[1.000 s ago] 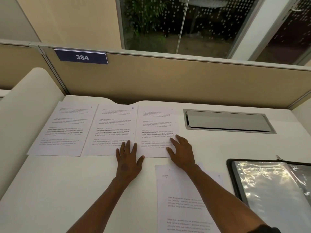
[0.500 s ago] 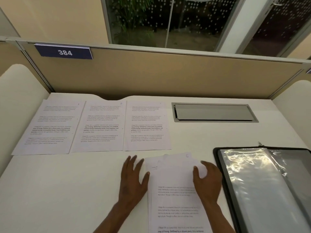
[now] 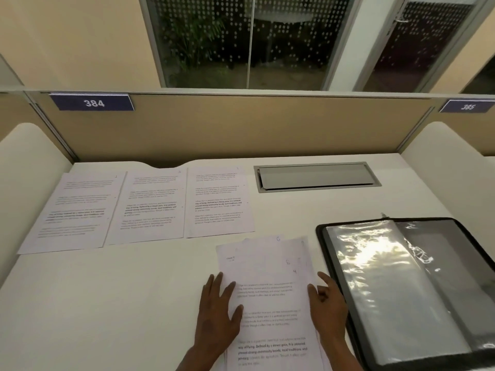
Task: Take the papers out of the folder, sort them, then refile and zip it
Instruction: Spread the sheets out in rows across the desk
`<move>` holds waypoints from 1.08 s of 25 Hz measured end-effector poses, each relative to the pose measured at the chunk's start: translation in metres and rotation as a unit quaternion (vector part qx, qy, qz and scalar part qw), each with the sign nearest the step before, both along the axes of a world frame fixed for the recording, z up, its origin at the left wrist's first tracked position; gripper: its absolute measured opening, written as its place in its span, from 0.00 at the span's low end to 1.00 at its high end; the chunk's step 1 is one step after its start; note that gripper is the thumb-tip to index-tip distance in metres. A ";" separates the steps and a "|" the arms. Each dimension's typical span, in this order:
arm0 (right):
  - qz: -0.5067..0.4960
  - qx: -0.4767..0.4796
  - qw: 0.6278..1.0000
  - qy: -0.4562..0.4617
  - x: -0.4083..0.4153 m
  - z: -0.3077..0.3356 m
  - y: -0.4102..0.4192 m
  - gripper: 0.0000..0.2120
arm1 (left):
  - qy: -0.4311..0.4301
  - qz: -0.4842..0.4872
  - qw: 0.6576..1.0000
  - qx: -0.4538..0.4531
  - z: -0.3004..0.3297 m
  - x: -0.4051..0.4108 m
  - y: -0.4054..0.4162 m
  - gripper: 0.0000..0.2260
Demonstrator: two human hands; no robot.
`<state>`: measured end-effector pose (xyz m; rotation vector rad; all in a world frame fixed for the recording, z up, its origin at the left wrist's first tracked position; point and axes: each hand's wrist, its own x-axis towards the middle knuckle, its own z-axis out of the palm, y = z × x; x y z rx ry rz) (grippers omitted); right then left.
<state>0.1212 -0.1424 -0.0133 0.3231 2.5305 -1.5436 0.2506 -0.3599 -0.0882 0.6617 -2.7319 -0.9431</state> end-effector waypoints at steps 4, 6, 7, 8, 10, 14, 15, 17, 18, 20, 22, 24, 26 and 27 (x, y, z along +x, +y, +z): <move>-0.023 -0.082 0.995 -0.053 -0.005 0.009 0.009 0.05 | -0.024 -0.002 1.000 0.008 0.012 -0.003 0.005 0.27; -0.033 -0.135 0.986 -0.095 -0.005 0.014 0.013 0.03 | 0.010 -0.011 1.000 0.016 0.023 -0.002 0.018 0.26; -0.033 -0.160 0.980 -0.117 -0.006 0.015 0.015 0.02 | 0.033 -0.015 0.999 0.028 0.031 -0.002 0.027 0.24; -0.032 -0.187 0.973 -0.134 -0.006 0.015 0.018 0.03 | 0.049 -0.023 0.998 0.043 0.039 -0.001 0.039 0.24; -0.035 -0.225 0.959 -0.171 -0.007 0.013 0.023 0.05 | 0.054 -0.050 0.994 0.077 0.052 -0.001 0.064 0.25; -0.037 -0.259 0.944 -0.202 -0.003 0.008 0.029 0.07 | -0.024 -0.090 0.988 0.126 0.072 -0.015 0.105 0.35; -0.034 -0.266 0.942 -0.203 -0.001 0.007 0.029 0.08 | -0.050 -0.092 0.987 0.125 0.076 -0.020 0.112 0.37; -0.014 -0.278 0.939 -0.201 0.003 0.008 0.029 0.08 | -0.084 -0.084 0.984 0.132 0.079 -0.027 0.121 0.41; -0.004 -0.275 0.941 -0.199 0.004 0.009 0.029 0.08 | -0.085 -0.078 0.983 0.141 0.078 -0.029 0.123 0.42; 0.006 -0.262 0.948 -0.183 0.006 0.007 0.029 0.09 | -0.080 -0.068 0.983 0.149 0.074 -0.030 0.125 0.39; 0.003 -0.241 0.958 -0.156 0.007 0.003 0.031 0.13 | -0.076 -0.064 0.983 0.153 0.073 -0.030 0.125 0.32; 0.028 -0.150 0.983 -0.100 0.009 -0.003 0.035 0.21 | -0.057 -0.052 0.983 0.165 0.075 -0.031 0.129 0.22; 0.063 -0.036 0.997 -0.005 0.015 -0.005 0.036 0.27 | -0.050 -0.015 0.985 0.167 0.078 -0.032 0.133 0.17; 0.066 0.009 0.996 0.054 0.018 -0.006 0.037 0.27 | -0.048 0.012 0.983 0.175 0.080 -0.032 0.135 0.16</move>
